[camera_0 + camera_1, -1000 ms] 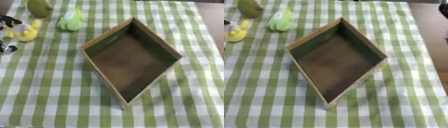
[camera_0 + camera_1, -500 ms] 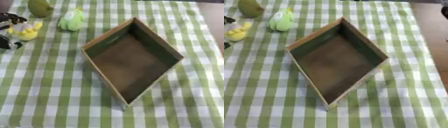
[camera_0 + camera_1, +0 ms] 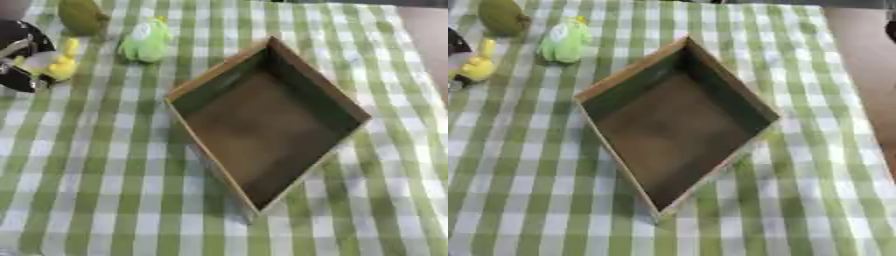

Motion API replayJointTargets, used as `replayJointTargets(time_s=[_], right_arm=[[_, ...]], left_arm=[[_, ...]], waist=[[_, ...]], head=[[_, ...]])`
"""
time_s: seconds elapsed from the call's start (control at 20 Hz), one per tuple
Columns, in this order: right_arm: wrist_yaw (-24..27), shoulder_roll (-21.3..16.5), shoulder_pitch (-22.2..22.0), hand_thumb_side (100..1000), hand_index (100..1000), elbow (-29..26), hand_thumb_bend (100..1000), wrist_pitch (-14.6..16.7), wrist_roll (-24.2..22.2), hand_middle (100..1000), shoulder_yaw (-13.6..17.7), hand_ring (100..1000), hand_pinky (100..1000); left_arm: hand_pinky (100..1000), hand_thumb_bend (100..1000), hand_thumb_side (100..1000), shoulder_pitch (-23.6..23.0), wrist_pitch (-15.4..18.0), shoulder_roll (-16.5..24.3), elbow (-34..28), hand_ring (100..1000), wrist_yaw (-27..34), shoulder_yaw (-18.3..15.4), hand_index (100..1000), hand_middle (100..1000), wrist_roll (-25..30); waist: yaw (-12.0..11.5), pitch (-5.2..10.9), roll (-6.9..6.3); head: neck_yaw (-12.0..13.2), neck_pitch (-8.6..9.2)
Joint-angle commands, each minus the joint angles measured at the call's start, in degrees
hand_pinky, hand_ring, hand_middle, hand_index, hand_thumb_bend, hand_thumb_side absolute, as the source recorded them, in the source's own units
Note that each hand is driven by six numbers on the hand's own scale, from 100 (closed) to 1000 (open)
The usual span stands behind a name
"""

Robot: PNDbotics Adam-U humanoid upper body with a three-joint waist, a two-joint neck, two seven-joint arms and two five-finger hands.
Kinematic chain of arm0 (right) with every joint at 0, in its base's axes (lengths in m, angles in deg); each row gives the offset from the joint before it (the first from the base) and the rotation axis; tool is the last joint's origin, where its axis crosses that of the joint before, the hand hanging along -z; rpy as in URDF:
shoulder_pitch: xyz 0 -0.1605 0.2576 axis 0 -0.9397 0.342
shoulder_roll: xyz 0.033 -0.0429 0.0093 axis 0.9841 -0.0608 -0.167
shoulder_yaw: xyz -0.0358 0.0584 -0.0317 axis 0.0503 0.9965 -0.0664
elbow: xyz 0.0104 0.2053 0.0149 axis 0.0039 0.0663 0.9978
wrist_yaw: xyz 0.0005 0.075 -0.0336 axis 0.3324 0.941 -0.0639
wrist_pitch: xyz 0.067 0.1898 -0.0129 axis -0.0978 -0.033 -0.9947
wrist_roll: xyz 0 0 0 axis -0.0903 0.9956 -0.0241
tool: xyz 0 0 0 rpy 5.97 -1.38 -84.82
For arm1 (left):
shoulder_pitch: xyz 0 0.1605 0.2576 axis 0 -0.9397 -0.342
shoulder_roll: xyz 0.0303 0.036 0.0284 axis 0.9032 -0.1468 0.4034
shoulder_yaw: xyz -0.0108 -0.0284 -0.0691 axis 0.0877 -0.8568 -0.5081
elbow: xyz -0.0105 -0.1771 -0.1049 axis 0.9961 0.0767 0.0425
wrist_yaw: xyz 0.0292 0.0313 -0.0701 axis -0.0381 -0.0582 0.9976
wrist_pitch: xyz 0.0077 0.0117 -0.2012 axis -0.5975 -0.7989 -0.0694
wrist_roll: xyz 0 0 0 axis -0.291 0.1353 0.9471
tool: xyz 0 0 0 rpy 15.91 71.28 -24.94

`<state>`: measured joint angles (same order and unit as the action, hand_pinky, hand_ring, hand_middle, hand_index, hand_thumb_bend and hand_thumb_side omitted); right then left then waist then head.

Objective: Pick up objects on the table and place them in the box.

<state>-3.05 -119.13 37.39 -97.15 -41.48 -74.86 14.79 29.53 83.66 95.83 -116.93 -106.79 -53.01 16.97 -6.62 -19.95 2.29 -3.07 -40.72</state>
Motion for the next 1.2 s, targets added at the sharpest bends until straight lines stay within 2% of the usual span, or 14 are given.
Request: replayJointTargets(time_s=[0.05,0.15,0.3,0.55,0.75,1.0,1.15,1.2], right_arm=[[0.3,-0.9,0.2,470,940,-0.9,100,-0.1,0.0,672,0.4,902,845],[0.3,-0.9,0.0,470,940,-0.9,100,-0.1,0.1,671,0.5,903,845],[0.2,-1.0,-0.2,470,939,-0.9,100,-0.2,0.5,670,0.7,900,845],[0.0,-1.2,-0.3,470,937,-0.9,100,-0.2,1.1,671,1.0,892,844],[0.1,-1.5,-0.1,470,937,-0.9,100,-0.2,1.4,671,0.9,890,844],[0.8,-1.7,0.3,470,935,-0.9,100,-0.2,1.2,673,0.9,877,842],[0.9,-1.9,1.0,488,932,-0.9,100,-0.1,1.4,675,1.0,862,840],[0.9,-2.0,1.2,470,931,-0.9,100,0.0,1.4,676,1.0,859,839]], left_arm=[[415,220,100,0.6,-0.3,1.6,-2.7,507,-1.3,-0.3,644,503,-5.7],[411,203,100,0.1,-0.1,2.1,-4.7,502,-0.9,0.1,633,495,-8.7],[415,203,100,-0.7,0.8,3.3,-9.1,502,0.8,1.2,630,493,-9.8],[423,192,100,-1.4,1.9,4.8,-21.7,508,5.2,3.2,639,499,-7.7],[429,199,100,-0.7,2.3,4.4,-32.2,511,8.8,5.6,642,502,-4.6],[430,185,100,1.0,3.0,0.4,-41.5,512,11.7,8.9,647,505,-0.4],[436,197,100,2.6,4.3,-4.3,-45.7,517,12.1,11.4,649,507,2.4],[437,198,100,3.1,4.9,-5.9,-46.6,517,12.1,12.2,649,508,3.3]], waist=[[-0.1,1.20,-0.13],[-0.2,1.25,-0.14],[-0.3,1.36,-0.23],[-0.5,1.67,-0.46],[-0.7,2.02,-0.63],[-0.8,2.32,-0.67],[-0.8,2.45,-0.61],[-0.7,2.47,-0.58]], head=[[0.1,0.14],[-0.1,0.05],[-0.3,-0.11],[-0.6,-0.89],[-0.9,-1.52],[-1.9,-1.99],[-2.4,-2.06],[-2.4,-2.06]])
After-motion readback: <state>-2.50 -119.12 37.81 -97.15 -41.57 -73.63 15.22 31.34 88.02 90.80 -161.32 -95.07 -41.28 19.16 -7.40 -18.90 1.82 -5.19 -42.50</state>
